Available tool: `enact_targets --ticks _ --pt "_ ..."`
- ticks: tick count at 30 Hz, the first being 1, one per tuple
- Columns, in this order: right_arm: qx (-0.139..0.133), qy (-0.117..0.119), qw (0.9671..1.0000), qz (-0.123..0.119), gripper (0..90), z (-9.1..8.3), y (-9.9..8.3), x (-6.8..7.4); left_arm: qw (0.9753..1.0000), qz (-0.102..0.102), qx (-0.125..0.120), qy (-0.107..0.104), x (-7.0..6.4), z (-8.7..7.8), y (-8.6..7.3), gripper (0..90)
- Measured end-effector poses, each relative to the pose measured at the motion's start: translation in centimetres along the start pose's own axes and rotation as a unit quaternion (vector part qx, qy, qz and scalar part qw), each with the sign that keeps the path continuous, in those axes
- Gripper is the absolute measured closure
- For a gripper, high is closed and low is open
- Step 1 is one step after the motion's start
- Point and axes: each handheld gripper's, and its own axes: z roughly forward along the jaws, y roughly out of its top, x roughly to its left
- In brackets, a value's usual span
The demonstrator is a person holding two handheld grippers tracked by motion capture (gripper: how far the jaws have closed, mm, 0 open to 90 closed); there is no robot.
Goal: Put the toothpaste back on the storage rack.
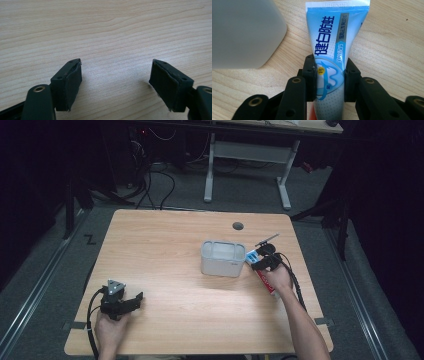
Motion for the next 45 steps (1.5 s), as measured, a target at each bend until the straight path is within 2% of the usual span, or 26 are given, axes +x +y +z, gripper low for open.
enact_targets --ticks 3,4,8,10,20,25,28,36,45 --pt "0.002 0.005 1.0000 0.003 70.5 -0.3 -0.1 -0.1 1.0000 0.000 0.000 -0.001 0.0 0.0 0.0 26.0" --pt "0.003 0.000 1.0000 -0.003 70.7 -0.4 -0.2 -0.2 1.0000 -0.001 0.000 -0.001 0.0 0.0 0.0 26.1" --pt "-0.002 0.000 1.0000 0.000 70.8 -0.9 -0.3 -0.4 1.0000 0.000 0.000 -0.001 0.0 0.0 0.0 26.1" --pt "-0.009 0.005 0.9999 0.004 70.7 -1.4 -0.5 -0.6 1.0000 0.000 0.000 0.000 0.0 0.0 0.0 26.1" --pt "-0.034 0.005 0.9994 -0.006 71.0 -3.2 -0.7 -0.6 1.0000 -0.001 -0.001 0.000 0.0 0.0 0.0 26.1" --pt "-0.064 0.010 0.9979 -0.007 70.9 -4.6 -1.3 -0.5 1.0000 0.001 0.001 0.001 0.0 0.0 0.0 26.0" --pt "-0.072 0.009 0.9973 -0.015 70.9 -5.2 -1.5 -0.4 1.0000 0.001 0.001 0.001 0.0 0.0 0.0 26.0" --pt "-0.093 0.019 0.9954 -0.013 71.0 -6.7 -2.2 -0.7 0.9999 0.010 0.005 0.006 -0.2 0.1 0.1 26.0" --pt "-0.116 0.025 0.9929 -0.007 70.9 -8.2 -2.9 -0.9 1.0000 0.006 0.003 0.003 -0.1 0.1 0.1 25.9"
